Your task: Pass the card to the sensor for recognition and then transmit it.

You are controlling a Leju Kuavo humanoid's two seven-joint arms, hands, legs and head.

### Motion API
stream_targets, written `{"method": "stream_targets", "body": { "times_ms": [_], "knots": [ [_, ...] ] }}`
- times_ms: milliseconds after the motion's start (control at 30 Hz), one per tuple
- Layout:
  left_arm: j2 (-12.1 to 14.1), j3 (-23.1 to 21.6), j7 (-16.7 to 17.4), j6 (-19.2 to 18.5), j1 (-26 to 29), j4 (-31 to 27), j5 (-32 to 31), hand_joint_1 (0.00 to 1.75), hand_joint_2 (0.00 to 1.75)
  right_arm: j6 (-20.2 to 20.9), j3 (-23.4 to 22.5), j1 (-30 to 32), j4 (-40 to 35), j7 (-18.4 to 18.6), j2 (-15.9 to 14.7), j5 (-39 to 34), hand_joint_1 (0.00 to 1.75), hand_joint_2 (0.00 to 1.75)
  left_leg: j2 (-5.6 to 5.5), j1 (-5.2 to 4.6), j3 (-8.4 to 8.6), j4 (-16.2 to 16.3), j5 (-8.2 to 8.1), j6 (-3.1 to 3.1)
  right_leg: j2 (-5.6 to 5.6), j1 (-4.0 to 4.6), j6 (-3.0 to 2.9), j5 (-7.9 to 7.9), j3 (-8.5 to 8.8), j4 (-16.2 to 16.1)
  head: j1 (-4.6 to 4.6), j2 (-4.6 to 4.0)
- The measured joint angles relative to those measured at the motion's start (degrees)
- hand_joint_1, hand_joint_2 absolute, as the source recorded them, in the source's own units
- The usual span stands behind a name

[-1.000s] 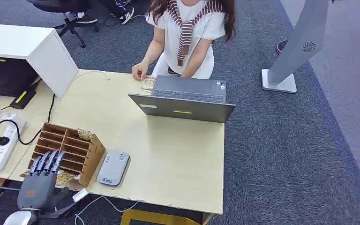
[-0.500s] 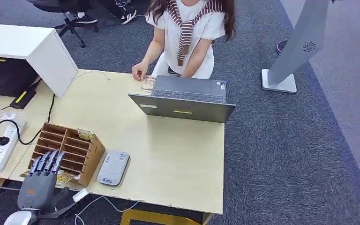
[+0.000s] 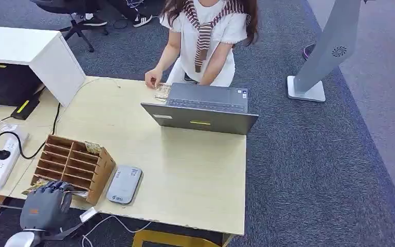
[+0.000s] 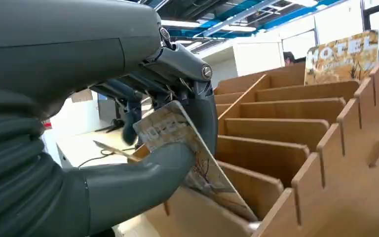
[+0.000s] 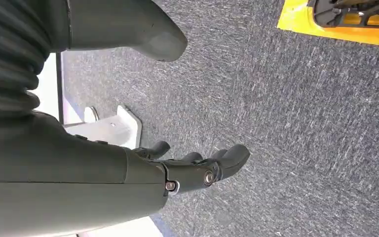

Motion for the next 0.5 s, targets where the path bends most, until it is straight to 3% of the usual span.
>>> {"method": "stream_targets", "body": {
  "times_ms": [500],
  "knots": [
    [-0.3, 0.1, -1.0, 0.0, -0.2, 0.2, 0.9, 1.75, 1.75, 0.0, 0.0, 0.0, 0.0, 0.0, 0.0, 0.0, 0.00, 1.75, 0.00, 0.00, 0.01, 0.0, 0.00, 0.00, 0.01, 0.00, 0.00, 0.00, 0.00, 0.0, -0.02, 0.00]
  ]
}}
